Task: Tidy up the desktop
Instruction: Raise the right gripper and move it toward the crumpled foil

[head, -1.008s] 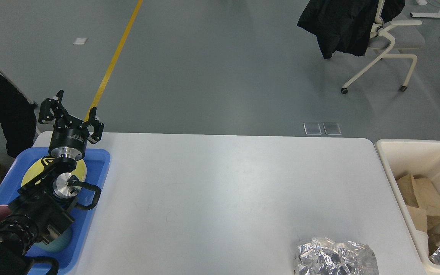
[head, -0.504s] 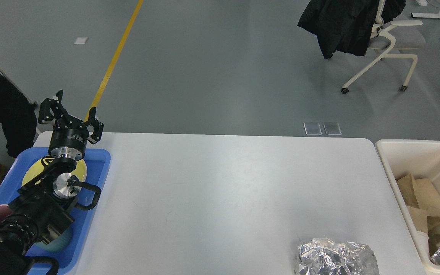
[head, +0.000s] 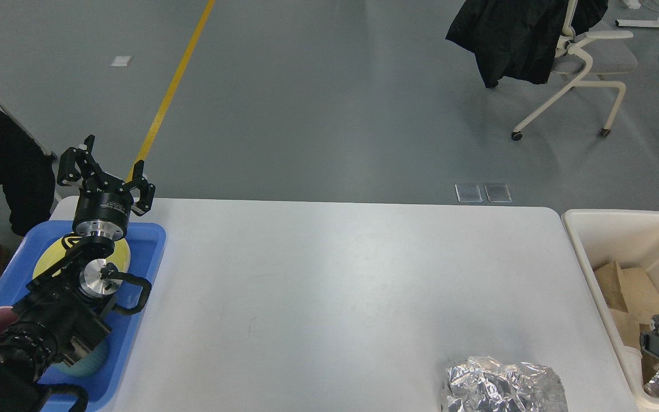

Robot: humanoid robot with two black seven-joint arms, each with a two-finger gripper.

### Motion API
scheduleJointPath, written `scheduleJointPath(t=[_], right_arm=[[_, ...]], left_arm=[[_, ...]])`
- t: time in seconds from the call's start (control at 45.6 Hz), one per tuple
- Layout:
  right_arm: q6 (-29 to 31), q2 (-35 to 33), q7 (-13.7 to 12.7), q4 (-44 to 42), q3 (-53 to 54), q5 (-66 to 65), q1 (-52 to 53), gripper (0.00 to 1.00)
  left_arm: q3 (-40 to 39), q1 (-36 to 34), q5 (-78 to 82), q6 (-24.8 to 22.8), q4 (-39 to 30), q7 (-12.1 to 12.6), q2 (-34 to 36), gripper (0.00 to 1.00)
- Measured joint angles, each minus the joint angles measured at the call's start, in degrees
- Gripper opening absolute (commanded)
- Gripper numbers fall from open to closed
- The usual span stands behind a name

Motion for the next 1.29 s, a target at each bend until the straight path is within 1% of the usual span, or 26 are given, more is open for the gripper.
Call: scheduleJointPath(t=[0.066, 0.088, 0.131, 0.153, 0.263, 0.307, 0.329, 0.526, 0.613, 0.679, 0.767, 0.811, 0.876, 0.942, 1.03, 1.095, 1.161, 1.227, 1.249, 1.293], right_arm=[[-0.1, 0.3, 0.0, 0.0, 0.1, 0.0, -0.5, 0.0], [-0.1, 0.4, 0.0, 0.0, 0.1, 0.0, -0.6, 0.04], [-0.1, 0.4, 0.0, 0.0, 0.2, 0.1, -0.7, 0.33], [-0.1, 0.4, 0.0, 0.0, 0.2, 0.1, -0.7, 0.45], [-0.4, 0.4, 0.0, 0.1, 0.6, 0.5, -0.7, 0.84], [-0.4, 0.1, 0.1, 0.2, 0.7, 0.8, -0.5, 0.96], [-0.5, -0.1, 0.1, 0.2, 0.8, 0.9, -0.4, 1.0], [0.1, -0.9, 0.1, 1.4, 0.7, 1.6, 1.7, 1.0], [0.8, -3.7, -0.1, 3.2, -0.1, 2.3, 5.7, 1.0], [2.1, -7.3, -0.2, 6.5, -0.5, 2.5, 10.7, 1.0], [6.0, -11.9, -0.2, 11.0, -1.9, 2.6, 19.7, 1.0], [9.2, -13.2, -0.2, 12.6, -3.1, 2.6, 25.3, 1.0], [15.0, -13.4, -0.2, 14.0, -5.0, 2.6, 32.8, 1.0], [21.0, -11.9, -0.2, 15.1, -6.3, 2.6, 39.4, 1.0], [29.7, -8.0, -0.1, 17.5, -6.9, 2.8, 47.9, 1.0], [34.5, -4.5, 0.0, 19.3, -6.8, 3.5, 53.1, 1.0], [38.2, -0.5, 0.1, 20.9, -6.5, 5.1, 57.3, 1.0], [40.6, 3.2, 0.2, 22.3, -6.2, 8.2, 60.4, 1.0], [41.7, 6.4, 0.2, 23.4, -5.8, 11.7, 62.6, 1.0], [42.0, 8.1, 0.3, 24.0, -5.5, 13.8, 63.7, 1.0]], left_arm=[[0.0, 0.0, 0.0, 0.0, 0.0, 0.0, 0.0, 0.96], [0.0, 0.0, 0.0, 0.0, 0.0, 0.0, 0.0, 0.96], [0.0, 0.0, 0.0, 0.0, 0.0, 0.0, 0.0, 0.96], [0.0, 0.0, 0.0, 0.0, 0.0, 0.0, 0.0, 0.96], [0.0, 0.0, 0.0, 0.0, 0.0, 0.0, 0.0, 0.96], [0.0, 0.0, 0.0, 0.0, 0.0, 0.0, 0.0, 0.96], [0.0, 0.0, 0.0, 0.0, 0.0, 0.0, 0.0, 0.96], [0.0, 0.0, 0.0, 0.0, 0.0, 0.0, 0.0, 0.96], [0.0, 0.0, 0.0, 0.0, 0.0, 0.0, 0.0, 0.96], [0.0, 0.0, 0.0, 0.0, 0.0, 0.0, 0.0, 0.96], [0.0, 0.0, 0.0, 0.0, 0.0, 0.0, 0.0, 0.96], [0.0, 0.0, 0.0, 0.0, 0.0, 0.0, 0.0, 0.96], [0.0, 0.0, 0.0, 0.0, 0.0, 0.0, 0.0, 0.96], [0.0, 0.0, 0.0, 0.0, 0.0, 0.0, 0.0, 0.96], [0.0, 0.0, 0.0, 0.0, 0.0, 0.0, 0.0, 0.96], [0.0, 0.0, 0.0, 0.0, 0.0, 0.0, 0.0, 0.96], [0.0, 0.0, 0.0, 0.0, 0.0, 0.0, 0.0, 0.96], [0.0, 0.0, 0.0, 0.0, 0.0, 0.0, 0.0, 0.96], [0.0, 0.0, 0.0, 0.0, 0.0, 0.0, 0.0, 0.96], [0.0, 0.0, 0.0, 0.0, 0.0, 0.0, 0.0, 0.96]])
